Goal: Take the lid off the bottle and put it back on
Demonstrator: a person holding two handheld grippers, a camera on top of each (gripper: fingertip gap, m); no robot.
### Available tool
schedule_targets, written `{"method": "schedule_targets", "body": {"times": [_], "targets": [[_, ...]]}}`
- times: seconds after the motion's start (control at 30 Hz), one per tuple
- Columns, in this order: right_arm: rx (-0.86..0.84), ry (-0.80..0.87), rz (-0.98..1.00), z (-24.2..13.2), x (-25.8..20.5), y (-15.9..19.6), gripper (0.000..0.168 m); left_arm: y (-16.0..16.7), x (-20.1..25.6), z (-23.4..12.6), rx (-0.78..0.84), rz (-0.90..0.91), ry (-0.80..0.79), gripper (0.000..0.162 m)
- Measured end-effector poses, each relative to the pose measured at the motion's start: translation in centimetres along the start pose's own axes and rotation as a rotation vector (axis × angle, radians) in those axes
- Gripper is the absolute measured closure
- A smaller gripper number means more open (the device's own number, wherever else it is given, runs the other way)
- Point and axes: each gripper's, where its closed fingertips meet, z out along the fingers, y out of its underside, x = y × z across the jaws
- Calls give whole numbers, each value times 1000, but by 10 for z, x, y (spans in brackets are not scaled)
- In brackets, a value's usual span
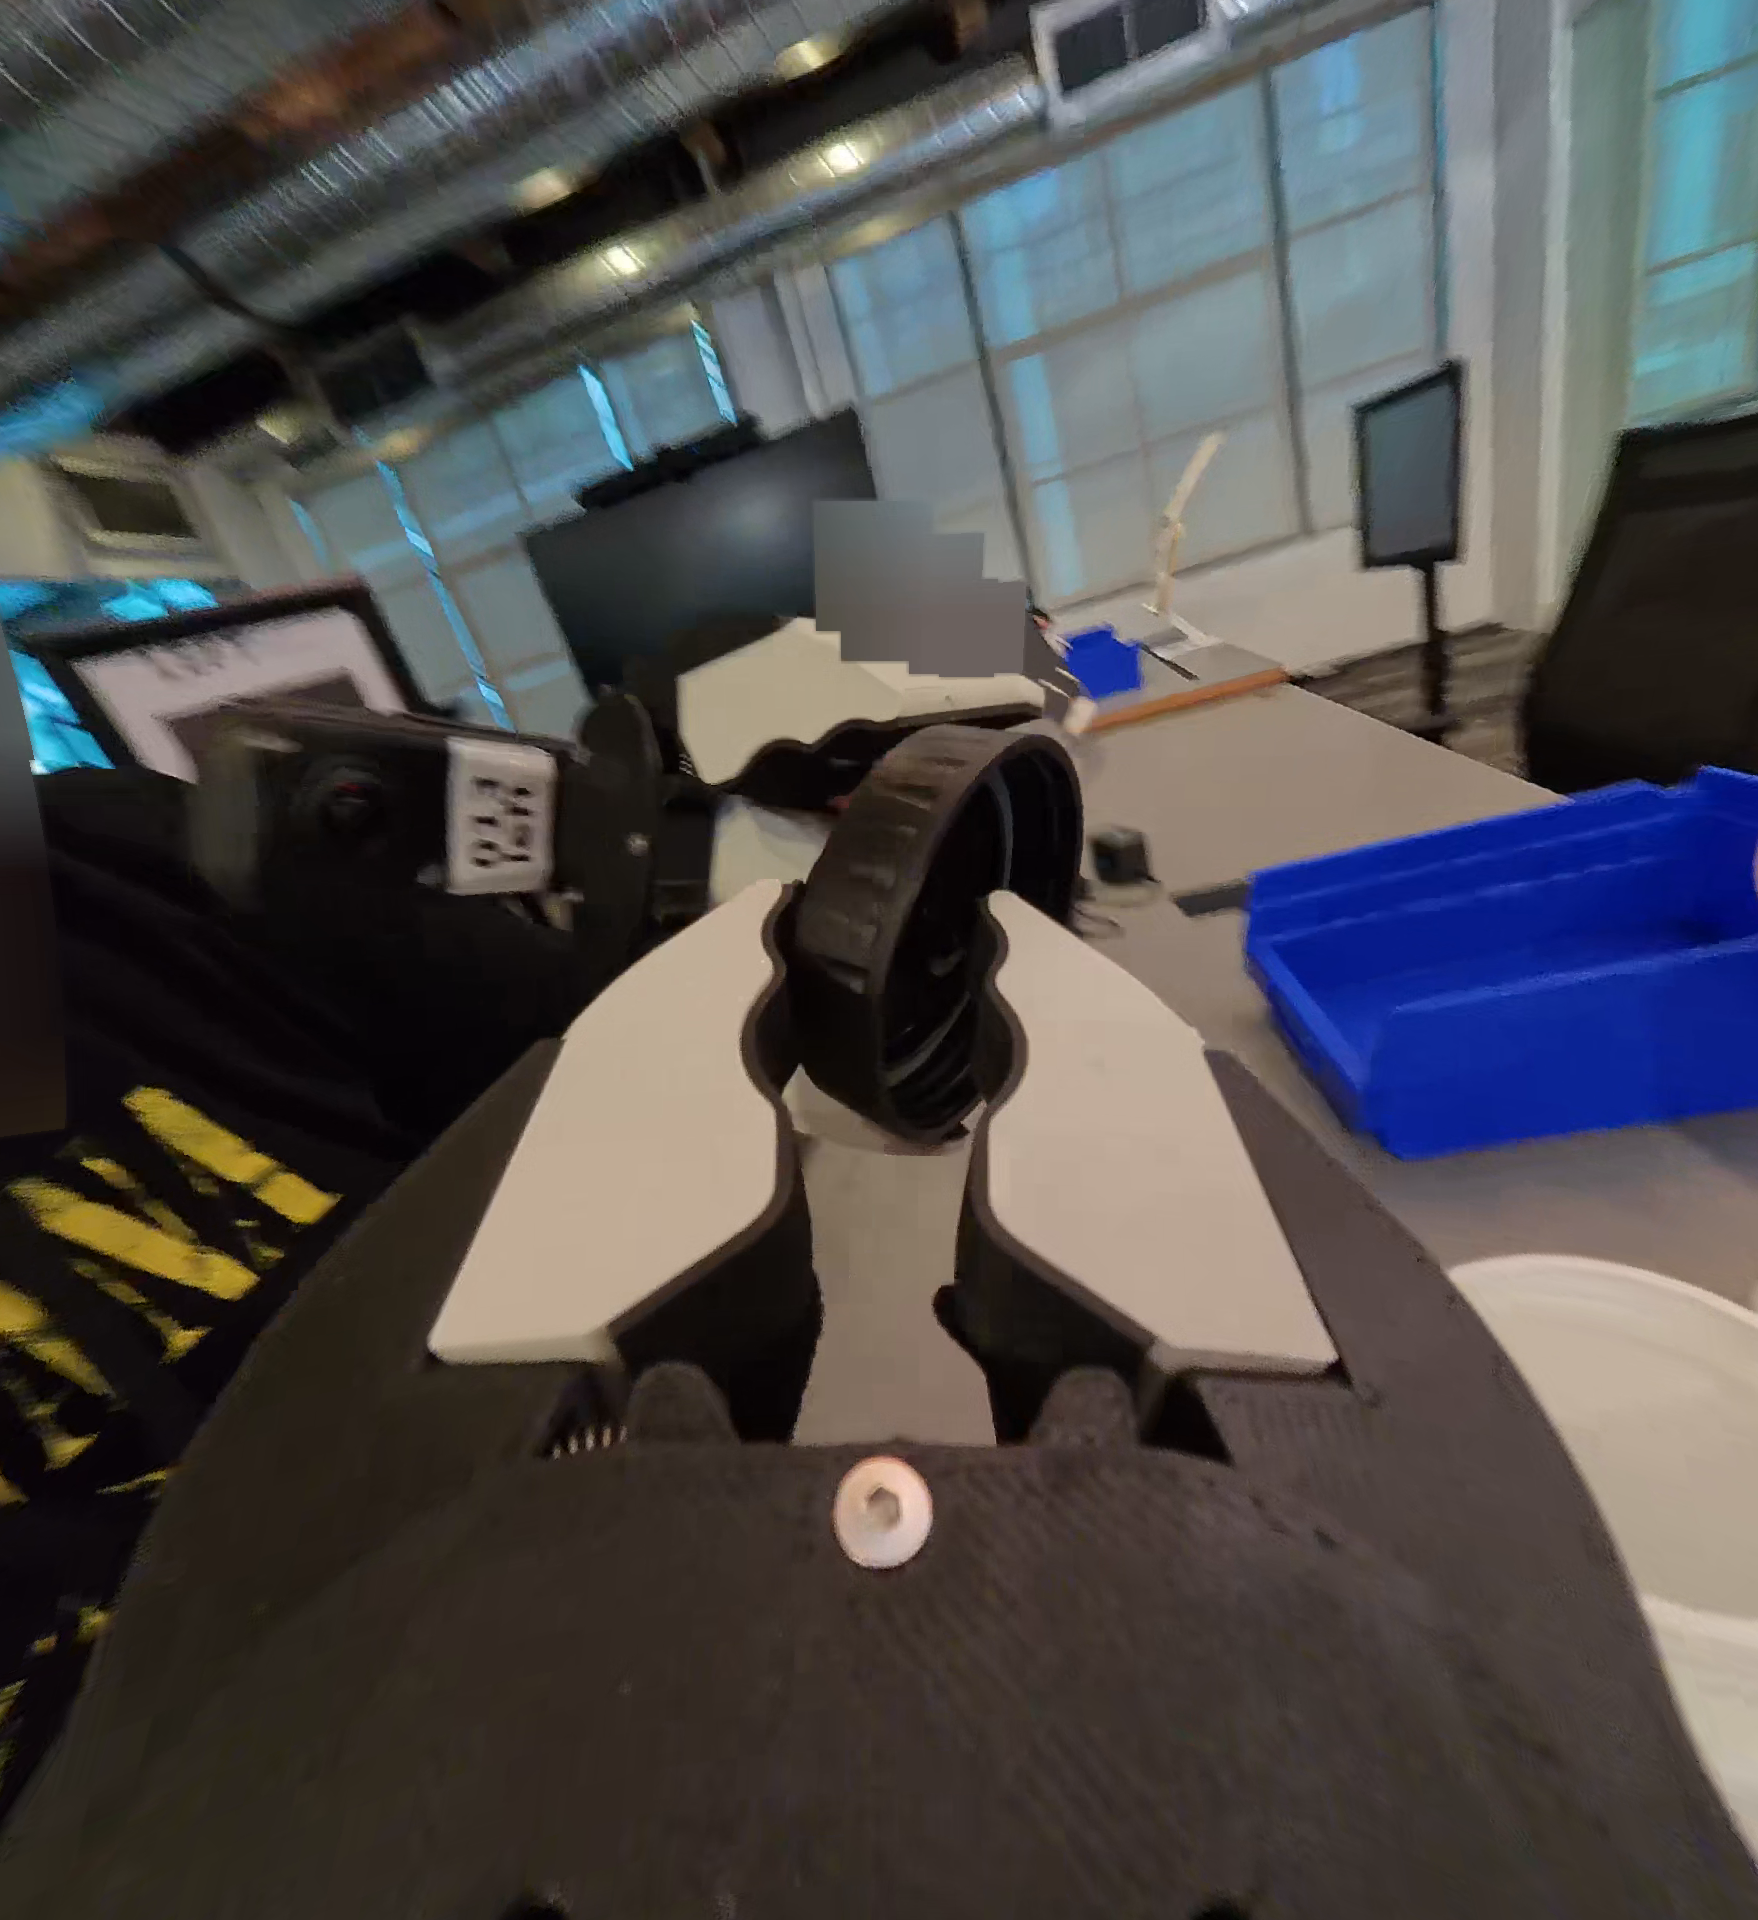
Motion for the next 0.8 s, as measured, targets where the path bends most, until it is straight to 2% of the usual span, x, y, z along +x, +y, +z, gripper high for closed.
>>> {"method": "schedule_targets", "body": {"times": [0.03, 0.1, 0.17, 0.43, 0.5, 0.8], "targets": [[34, -54, 38, -3, -5, -5, 138, -4, -4, -2, 37, -15, -19, 83], [79, -156, 120, -9, -13, -10, 138, -8, -9, -4, 75, -73, -16, 62], [109, -315, 206, -14, -28, -12, 138, -16, -8, -5, 144, -100, 9, 57], [141, -617, 362, -11, -53, -4, 138, -49, 17, -3, 310, -60, 109, 74], [144, -668, 372, -13, -57, -3, 138, -54, 21, -4, 349, -71, 130, 72], [171, -743, 375, -21, -60, -3, 138, -61, 25, -3, 380, -76, 156, 72]]}}
